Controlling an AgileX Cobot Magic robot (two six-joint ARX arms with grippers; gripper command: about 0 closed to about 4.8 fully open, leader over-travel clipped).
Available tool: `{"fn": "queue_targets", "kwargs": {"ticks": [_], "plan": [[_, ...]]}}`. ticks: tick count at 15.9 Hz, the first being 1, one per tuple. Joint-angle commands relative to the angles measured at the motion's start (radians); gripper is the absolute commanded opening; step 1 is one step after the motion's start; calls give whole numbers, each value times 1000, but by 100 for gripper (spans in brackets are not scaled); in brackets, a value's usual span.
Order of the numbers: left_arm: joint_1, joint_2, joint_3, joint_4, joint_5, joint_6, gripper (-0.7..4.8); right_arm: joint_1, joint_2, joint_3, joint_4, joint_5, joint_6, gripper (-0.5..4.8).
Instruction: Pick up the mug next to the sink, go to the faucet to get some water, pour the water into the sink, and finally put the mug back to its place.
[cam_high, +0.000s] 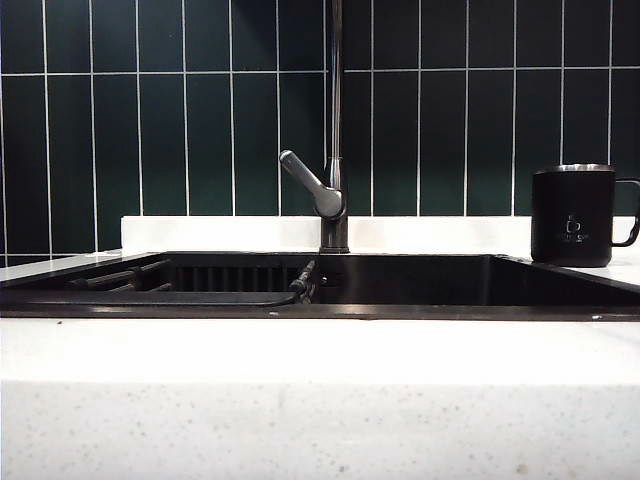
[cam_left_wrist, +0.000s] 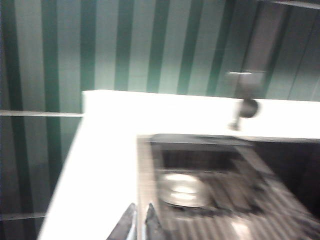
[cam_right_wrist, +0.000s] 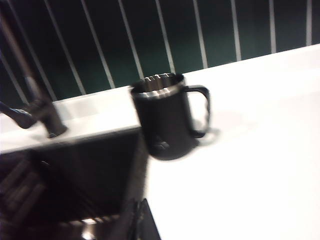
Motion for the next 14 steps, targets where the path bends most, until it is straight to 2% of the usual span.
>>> {"fn": "queue_targets", "kwargs": {"ticks": [1,2,4,5,7,9,10,14], "plan": [[-1,0,63,3,77,-4,21,1,-3,127,0,-48,-70,3],[-1,0,95,2,79,-5,21,1,0,177,-15,-71,-159,3],[-1,0,142,-2,95,-5,21,1,3,241,-75,-71,-237,4],[-1,0,184,-17,95,5,21,1,16,279,-117,-68,-314,3],[-1,19,242,-50,95,66,21,1,65,353,-177,-67,-399,3],[-1,87,301,-74,106,107,21,1,146,421,-185,-39,-423,4],[-1,180,348,-59,127,144,21,0,236,473,-186,-15,-424,4],[-1,440,423,85,217,155,22,0,441,554,-184,-44,-440,3]]}}
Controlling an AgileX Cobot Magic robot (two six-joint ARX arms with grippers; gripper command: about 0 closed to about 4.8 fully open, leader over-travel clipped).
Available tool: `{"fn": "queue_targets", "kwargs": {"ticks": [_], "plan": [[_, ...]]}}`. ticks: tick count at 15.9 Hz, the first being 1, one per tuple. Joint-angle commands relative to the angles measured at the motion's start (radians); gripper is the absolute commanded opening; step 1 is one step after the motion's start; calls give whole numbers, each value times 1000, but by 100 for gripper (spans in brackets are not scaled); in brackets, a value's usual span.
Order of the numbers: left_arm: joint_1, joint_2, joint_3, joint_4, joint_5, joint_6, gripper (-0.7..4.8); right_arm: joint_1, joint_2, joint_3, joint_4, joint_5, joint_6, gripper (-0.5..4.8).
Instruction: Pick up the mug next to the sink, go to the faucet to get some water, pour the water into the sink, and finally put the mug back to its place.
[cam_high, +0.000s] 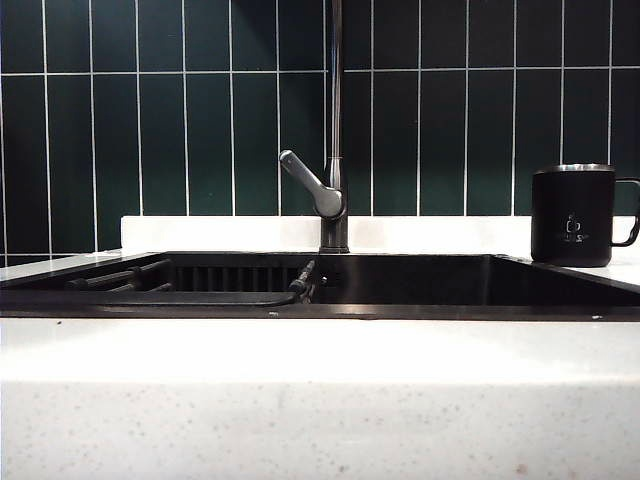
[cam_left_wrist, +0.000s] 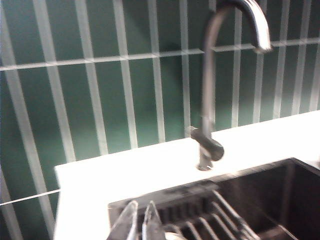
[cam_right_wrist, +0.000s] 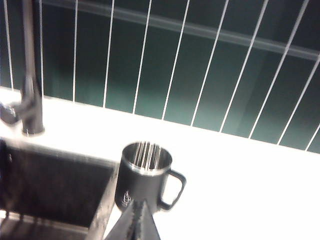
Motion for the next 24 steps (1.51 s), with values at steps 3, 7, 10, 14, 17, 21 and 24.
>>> {"fn": "queue_targets", "kwargs": {"ticks": [3,7,10,14,17,21,24], "plan": [[-1,265,84,92,45,8,22,1,182,56,87,-24,-5,33],[-1,415,86,221,45,7,26,-21,352,56,171,-10,-5,55],[-1,519,87,299,45,7,26,-23,465,56,290,125,-5,173],[-1,693,140,306,46,7,98,-26,614,56,353,163,-7,172],[-8,749,204,305,93,-40,99,-31,689,56,365,162,-6,171],[-60,853,275,306,94,15,127,-31,738,56,446,235,-5,171],[-60,979,329,314,95,21,136,-31,783,56,478,244,13,178]]}}
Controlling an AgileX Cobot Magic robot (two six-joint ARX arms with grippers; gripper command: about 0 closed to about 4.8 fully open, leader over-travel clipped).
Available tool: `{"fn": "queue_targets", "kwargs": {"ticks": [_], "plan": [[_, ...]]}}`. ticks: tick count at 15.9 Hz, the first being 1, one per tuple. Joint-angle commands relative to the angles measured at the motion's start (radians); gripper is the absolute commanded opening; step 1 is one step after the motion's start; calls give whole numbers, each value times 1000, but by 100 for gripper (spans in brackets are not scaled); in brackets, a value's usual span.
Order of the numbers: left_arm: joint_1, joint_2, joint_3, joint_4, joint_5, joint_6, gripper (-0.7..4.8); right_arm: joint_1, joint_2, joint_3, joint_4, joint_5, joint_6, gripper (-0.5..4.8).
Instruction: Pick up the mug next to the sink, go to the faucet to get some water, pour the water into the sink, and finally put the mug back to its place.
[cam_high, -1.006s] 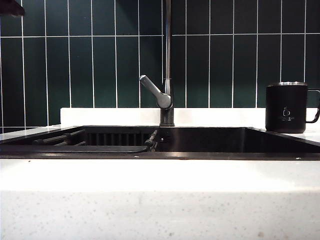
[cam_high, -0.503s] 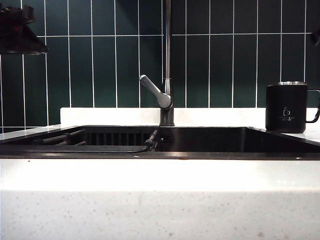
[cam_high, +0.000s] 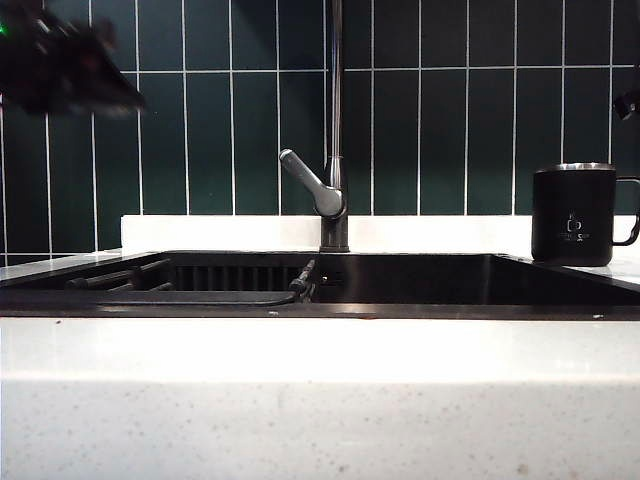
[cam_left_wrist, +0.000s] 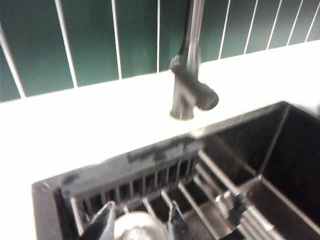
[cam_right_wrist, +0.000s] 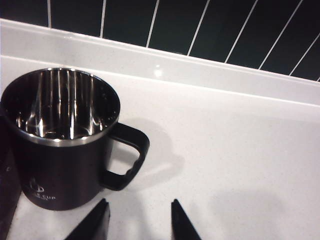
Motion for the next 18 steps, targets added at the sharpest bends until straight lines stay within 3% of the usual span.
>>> {"fn": "queue_targets", "kwargs": {"ticks": [1,5,14,18], "plan": [[-1,112,51,43,3,68,136,0,61,4,36,7,82,186],[0,177,76,85,-5,166,144,0,179,4,123,10,213,212],[0,249,97,161,-8,153,152,0,324,10,265,32,215,212],[0,333,175,140,34,78,152,-13,398,59,312,32,211,212]]}}
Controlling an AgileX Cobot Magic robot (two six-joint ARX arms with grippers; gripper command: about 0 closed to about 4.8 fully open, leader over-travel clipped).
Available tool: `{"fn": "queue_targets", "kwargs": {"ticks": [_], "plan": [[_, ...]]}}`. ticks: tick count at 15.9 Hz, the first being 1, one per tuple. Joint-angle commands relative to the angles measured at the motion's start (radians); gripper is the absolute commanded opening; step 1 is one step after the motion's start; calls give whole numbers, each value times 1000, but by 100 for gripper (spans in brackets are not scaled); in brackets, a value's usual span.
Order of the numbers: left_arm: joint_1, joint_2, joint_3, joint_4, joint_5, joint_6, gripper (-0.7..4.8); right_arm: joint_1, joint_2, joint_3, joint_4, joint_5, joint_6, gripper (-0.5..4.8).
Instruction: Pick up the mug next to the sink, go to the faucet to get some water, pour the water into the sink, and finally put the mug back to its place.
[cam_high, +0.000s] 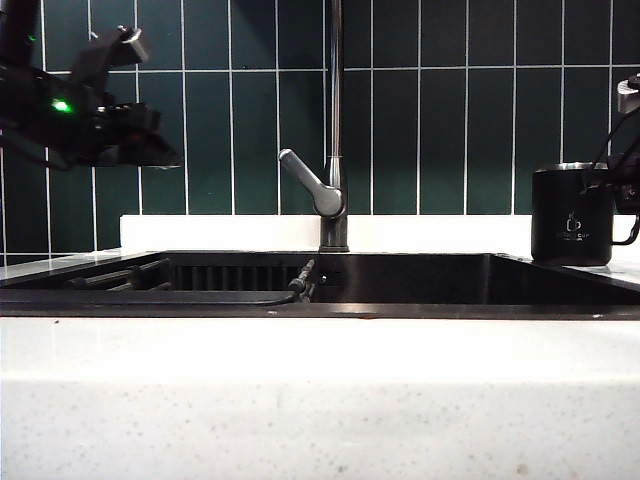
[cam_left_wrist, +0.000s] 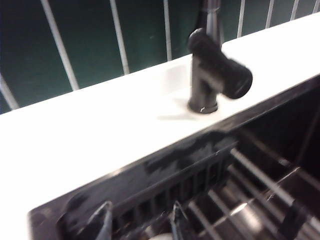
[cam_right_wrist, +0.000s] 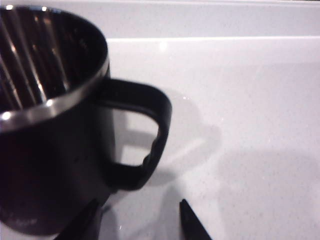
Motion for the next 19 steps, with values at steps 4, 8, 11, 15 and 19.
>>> {"fn": "queue_targets", "kwargs": {"ticks": [4,8,11,15,19], "plan": [[-1,47,55,2,26,-42,152,-33,89,113,34,3,-1,212],[-1,47,56,3,26,-41,152,-43,135,164,31,-7,0,212],[-1,47,56,0,26,-42,152,-45,156,174,20,-46,-1,211],[-1,47,55,-36,30,-42,152,-64,186,175,35,-46,-2,211],[-2,47,55,-46,30,-42,152,-89,187,175,62,-48,-2,210]]}}
